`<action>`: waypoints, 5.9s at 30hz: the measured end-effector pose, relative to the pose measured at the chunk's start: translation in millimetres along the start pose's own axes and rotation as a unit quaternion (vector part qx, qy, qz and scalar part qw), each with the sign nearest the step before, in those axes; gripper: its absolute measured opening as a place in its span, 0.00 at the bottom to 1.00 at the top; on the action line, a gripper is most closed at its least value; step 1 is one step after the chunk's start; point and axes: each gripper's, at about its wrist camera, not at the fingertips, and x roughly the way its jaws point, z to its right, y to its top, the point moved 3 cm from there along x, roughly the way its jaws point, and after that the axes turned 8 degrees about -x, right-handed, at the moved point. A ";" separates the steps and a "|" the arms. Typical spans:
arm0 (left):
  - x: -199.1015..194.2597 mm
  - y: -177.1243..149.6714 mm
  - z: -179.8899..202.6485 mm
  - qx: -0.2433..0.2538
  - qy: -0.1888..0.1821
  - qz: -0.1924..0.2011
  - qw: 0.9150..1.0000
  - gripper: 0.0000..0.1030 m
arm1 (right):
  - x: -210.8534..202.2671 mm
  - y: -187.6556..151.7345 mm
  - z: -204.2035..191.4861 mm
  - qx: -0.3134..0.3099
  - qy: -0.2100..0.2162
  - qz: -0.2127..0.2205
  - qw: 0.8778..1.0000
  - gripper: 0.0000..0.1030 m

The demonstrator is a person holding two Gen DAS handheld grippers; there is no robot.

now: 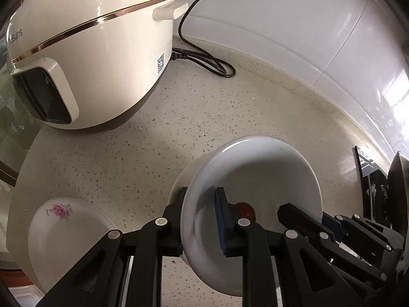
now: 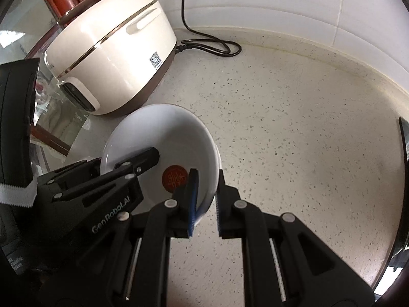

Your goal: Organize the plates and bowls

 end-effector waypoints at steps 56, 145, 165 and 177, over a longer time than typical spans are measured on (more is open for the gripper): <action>-24.5 12.2 -6.7 0.010 0.027 0.058 0.998 0.68 | 18.0 -1.2 20.4 0.076 0.067 -0.046 0.994 0.60; -73.2 -43.5 -182.2 -0.182 0.005 0.030 0.983 0.62 | 63.7 30.4 -206.5 -0.056 0.183 -0.099 0.977 0.60; -149.9 -108.8 -165.7 -0.121 0.031 0.238 0.963 1.00 | -10.2 1.7 -193.2 -0.143 0.092 0.158 0.973 0.78; -178.7 -256.4 -138.0 -0.103 0.184 0.292 0.933 1.00 | -63.4 -154.4 -172.4 -0.197 -0.012 0.237 0.951 0.79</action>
